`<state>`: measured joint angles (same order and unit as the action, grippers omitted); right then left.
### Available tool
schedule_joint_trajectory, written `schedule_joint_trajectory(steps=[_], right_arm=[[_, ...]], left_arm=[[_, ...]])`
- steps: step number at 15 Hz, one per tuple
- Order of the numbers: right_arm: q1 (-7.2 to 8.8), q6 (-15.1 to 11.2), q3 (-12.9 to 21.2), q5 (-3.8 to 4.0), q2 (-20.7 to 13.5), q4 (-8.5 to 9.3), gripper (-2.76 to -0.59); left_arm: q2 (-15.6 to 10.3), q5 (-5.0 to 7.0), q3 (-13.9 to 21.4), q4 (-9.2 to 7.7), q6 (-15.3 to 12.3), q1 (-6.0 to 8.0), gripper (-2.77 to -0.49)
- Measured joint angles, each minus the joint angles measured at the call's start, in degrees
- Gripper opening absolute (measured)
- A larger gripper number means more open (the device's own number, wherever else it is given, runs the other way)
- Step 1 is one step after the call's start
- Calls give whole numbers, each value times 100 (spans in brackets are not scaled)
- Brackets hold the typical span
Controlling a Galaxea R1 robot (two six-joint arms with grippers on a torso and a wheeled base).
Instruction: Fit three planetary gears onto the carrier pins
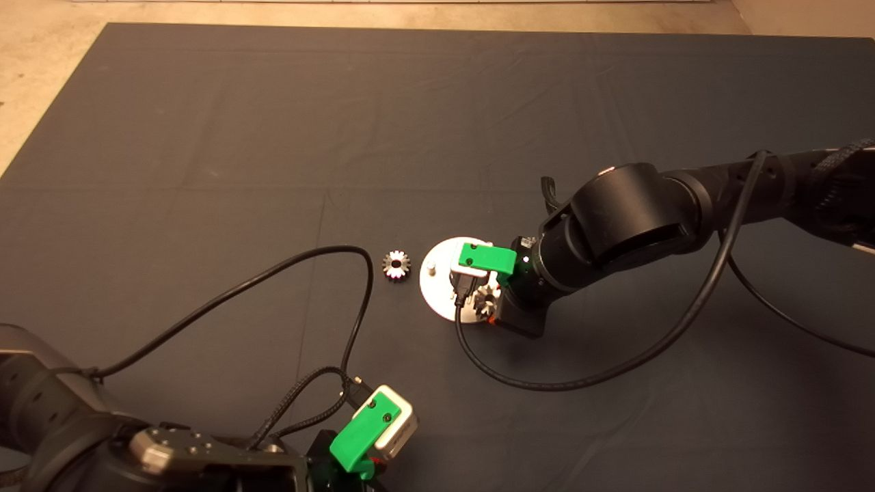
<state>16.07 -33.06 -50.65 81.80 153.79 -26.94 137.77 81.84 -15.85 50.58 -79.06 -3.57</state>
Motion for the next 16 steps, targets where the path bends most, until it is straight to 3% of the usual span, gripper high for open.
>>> schedule_joint_trajectory(steps=[7, 16], right_arm=[[-80, 5, -138, -63, 26, -1, -254], [-83, 21, -257, -64, 33, -3, -254]], left_arm=[[0, -2, 0, 0, 0, 0, -180], [0, 0, 0, 0, 1, 0, -180]])
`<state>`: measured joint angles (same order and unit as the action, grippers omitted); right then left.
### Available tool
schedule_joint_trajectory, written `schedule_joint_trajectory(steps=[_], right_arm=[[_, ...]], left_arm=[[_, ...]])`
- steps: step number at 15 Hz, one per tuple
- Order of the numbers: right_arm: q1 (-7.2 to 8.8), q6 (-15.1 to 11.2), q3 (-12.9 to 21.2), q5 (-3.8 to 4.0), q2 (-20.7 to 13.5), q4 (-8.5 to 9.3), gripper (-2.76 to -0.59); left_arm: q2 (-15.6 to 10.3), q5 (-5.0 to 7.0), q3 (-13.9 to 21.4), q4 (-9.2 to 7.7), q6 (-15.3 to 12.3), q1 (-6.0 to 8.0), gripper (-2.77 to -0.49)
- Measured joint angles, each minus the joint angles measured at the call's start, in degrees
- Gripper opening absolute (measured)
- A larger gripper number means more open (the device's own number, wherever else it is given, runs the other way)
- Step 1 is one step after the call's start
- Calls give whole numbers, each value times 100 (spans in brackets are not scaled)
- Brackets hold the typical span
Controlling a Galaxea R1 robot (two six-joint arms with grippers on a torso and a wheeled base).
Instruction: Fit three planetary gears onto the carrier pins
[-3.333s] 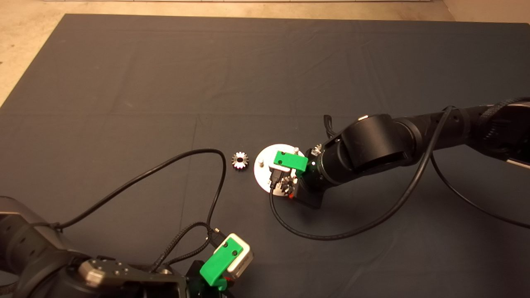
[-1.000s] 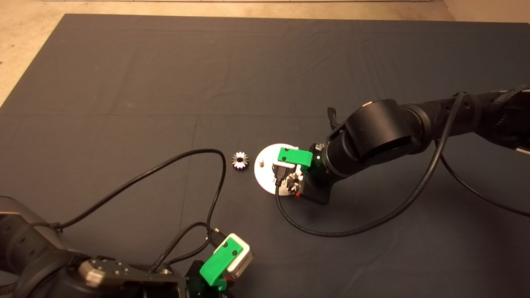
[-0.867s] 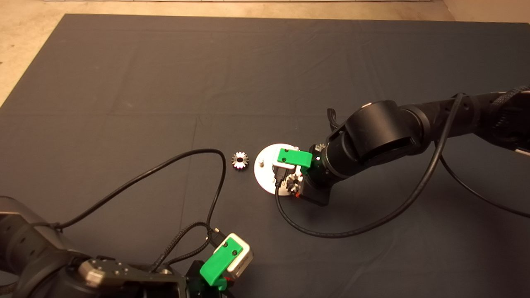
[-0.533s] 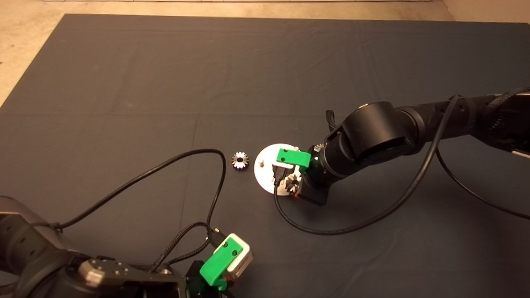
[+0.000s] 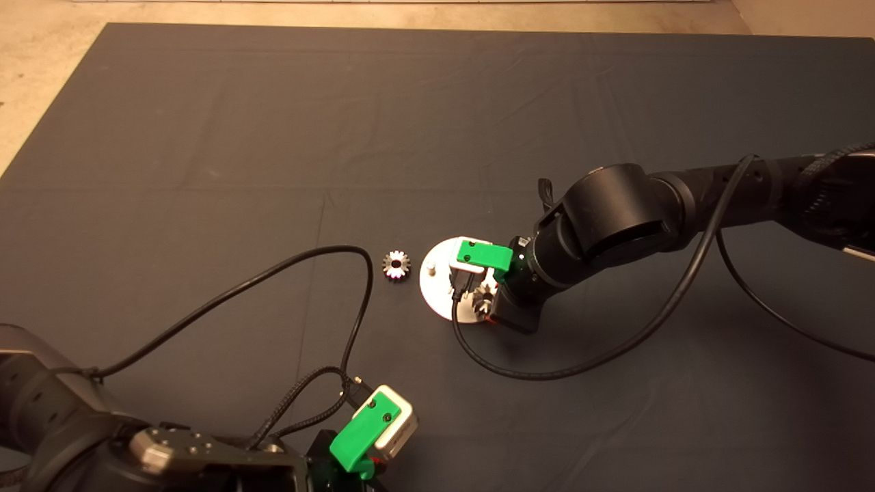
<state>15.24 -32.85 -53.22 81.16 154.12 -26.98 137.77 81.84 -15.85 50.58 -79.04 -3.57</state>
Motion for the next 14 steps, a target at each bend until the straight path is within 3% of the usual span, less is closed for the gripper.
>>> schedule_joint_trajectory(steps=[14], right_arm=[[-51, -2, 2, -13, -9, 0, -255]], left_arm=[[0, -2, 0, 0, 0, 0, -180]])
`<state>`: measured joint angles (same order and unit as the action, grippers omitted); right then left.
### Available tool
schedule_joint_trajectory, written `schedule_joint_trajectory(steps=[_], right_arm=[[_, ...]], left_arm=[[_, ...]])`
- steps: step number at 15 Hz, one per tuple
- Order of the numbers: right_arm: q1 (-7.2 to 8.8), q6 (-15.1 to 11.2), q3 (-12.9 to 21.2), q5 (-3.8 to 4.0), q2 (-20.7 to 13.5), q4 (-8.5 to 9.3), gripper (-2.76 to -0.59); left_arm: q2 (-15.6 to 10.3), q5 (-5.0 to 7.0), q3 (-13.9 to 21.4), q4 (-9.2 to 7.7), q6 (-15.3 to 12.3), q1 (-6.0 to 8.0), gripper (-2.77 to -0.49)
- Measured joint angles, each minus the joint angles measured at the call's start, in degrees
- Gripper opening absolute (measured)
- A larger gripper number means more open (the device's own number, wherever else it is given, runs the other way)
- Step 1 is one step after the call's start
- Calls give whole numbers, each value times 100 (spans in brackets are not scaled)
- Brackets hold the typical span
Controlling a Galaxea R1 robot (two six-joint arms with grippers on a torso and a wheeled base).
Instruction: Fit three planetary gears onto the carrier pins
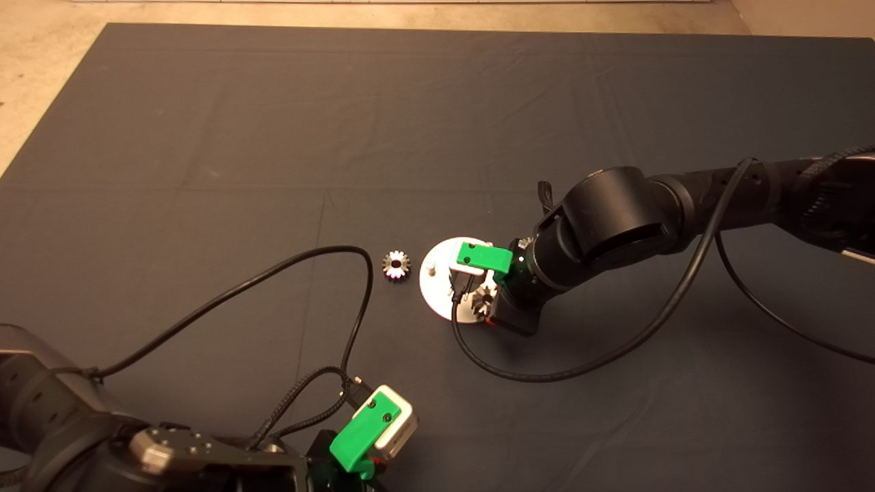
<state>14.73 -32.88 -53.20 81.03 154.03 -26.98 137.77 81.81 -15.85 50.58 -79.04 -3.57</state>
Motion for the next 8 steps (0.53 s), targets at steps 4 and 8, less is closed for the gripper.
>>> schedule_joint_trajectory(steps=[4, 8], right_arm=[[-17, 2, 11, 4, -4, -17, -255], [-26, 5, 11, 1, -4, -52, -255]], left_arm=[[-2, -37, 0, 0, 0, 0, -180], [-19, -44, 0, 0, 0, -1, -180]])
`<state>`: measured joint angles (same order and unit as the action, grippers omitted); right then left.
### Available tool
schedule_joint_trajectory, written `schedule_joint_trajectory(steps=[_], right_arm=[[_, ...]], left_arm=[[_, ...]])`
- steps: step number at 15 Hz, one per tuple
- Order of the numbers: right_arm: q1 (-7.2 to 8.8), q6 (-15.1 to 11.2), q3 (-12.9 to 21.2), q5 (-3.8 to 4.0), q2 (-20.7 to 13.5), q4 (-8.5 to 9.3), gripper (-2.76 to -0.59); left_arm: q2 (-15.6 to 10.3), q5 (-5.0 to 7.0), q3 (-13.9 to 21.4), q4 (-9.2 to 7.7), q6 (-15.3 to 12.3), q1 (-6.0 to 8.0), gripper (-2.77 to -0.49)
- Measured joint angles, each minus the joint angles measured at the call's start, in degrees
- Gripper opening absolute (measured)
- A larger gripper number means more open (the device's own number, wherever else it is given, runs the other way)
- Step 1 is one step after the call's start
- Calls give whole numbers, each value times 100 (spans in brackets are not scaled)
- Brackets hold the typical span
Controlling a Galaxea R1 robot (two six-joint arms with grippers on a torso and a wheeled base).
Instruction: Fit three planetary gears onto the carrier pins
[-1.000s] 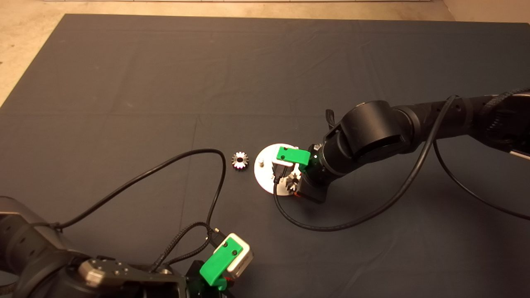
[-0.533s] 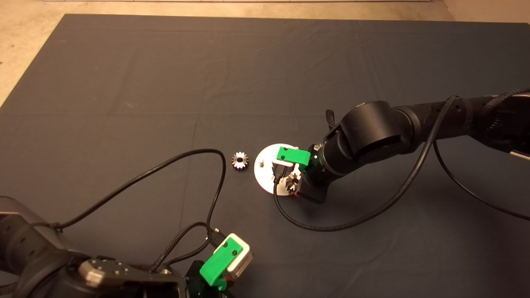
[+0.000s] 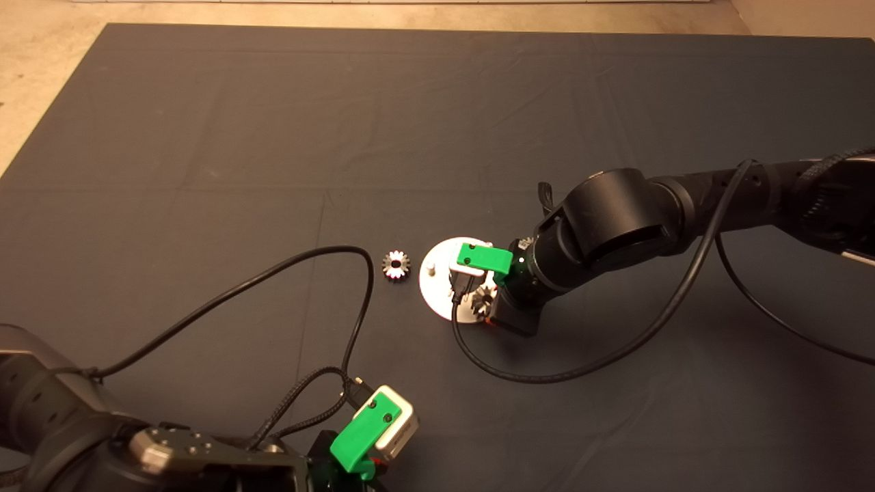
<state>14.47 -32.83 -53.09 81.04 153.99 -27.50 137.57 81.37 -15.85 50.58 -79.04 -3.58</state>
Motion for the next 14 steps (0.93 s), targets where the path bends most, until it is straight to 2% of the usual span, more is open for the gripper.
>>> schedule_joint_trajectory(steps=[3, 5, 8, 11, 14], right_arm=[[-3, 41, 0, -1, -2, -2, -255], [-6, 157, 0, -3, 0, -6, -255], [-8, 172, -7, -47, 0, -9, -255], [-11, 173, -11, -55, 0, -9, -255], [-14, 174, -27, -77, 0, -9, -255]], left_arm=[[-4, -17, 0, 0, 0, 1, -180], [-14, -25, 0, 0, 0, 0, -180], [-14, -26, 0, 1, 0, 1, -180], [-14, -30, 0, 2, 0, 69, -180], [-14, -39, 0, 2, 0, 78, -180]])
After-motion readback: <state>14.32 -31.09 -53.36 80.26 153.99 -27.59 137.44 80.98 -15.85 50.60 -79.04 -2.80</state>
